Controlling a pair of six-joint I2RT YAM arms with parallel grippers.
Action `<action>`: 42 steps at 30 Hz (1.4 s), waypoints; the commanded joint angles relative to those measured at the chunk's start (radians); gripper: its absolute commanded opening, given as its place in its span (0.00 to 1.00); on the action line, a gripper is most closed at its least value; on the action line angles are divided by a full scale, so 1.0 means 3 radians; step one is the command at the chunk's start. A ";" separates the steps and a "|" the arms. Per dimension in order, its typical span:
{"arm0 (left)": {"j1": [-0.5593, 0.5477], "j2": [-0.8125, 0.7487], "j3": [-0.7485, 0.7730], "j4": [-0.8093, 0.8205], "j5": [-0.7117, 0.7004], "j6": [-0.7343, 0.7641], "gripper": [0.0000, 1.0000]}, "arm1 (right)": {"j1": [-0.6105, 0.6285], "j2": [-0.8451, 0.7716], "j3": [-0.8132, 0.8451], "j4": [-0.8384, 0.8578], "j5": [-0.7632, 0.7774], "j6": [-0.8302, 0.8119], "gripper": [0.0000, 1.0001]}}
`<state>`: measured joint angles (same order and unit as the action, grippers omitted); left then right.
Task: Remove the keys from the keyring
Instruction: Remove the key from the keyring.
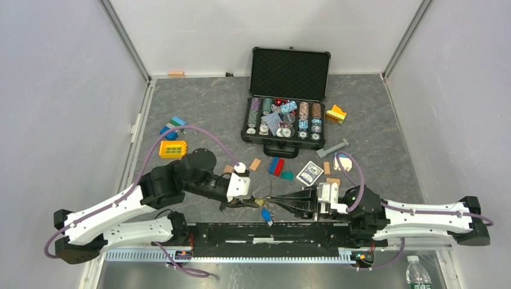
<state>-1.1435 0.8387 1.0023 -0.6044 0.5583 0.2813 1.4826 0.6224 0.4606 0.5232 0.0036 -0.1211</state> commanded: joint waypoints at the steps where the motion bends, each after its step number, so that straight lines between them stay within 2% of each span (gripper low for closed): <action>1: -0.0016 -0.0098 0.0087 0.0004 -0.0028 0.0010 0.02 | -0.0003 -0.0053 0.0004 0.0240 -0.0002 -0.0026 0.00; 20: -0.0018 0.0181 0.0105 -0.0405 0.0162 0.0188 0.02 | -0.0003 -0.0096 -0.0031 0.0372 -0.0090 -0.0067 0.00; 31: -0.0017 0.0292 0.0115 -0.0440 0.0095 0.0235 0.03 | -0.0003 -0.0125 -0.0088 0.0454 -0.0094 -0.0057 0.00; 33: -0.0017 0.0270 0.0115 -0.0438 -0.0003 0.0219 0.20 | -0.0003 -0.0135 -0.0106 0.0469 -0.0084 -0.0056 0.00; 37: -0.0018 0.0121 0.0059 -0.0344 -0.0092 0.0228 0.43 | -0.0003 -0.0154 -0.0122 0.0468 -0.0073 -0.0056 0.00; 39: -0.0017 0.0011 -0.0003 -0.0209 -0.0163 0.0200 0.49 | -0.0003 -0.0161 -0.0124 0.0470 -0.0073 -0.0056 0.00; 42: -0.0017 -0.0153 -0.0079 0.0018 -0.0275 0.0148 0.51 | -0.0004 -0.0167 -0.0128 0.0465 -0.0068 -0.0061 0.00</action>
<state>-1.1435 0.8650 0.9958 -0.6975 0.5255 0.3267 1.4826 0.5873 0.4126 0.5774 -0.0177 -0.1295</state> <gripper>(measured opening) 0.500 0.010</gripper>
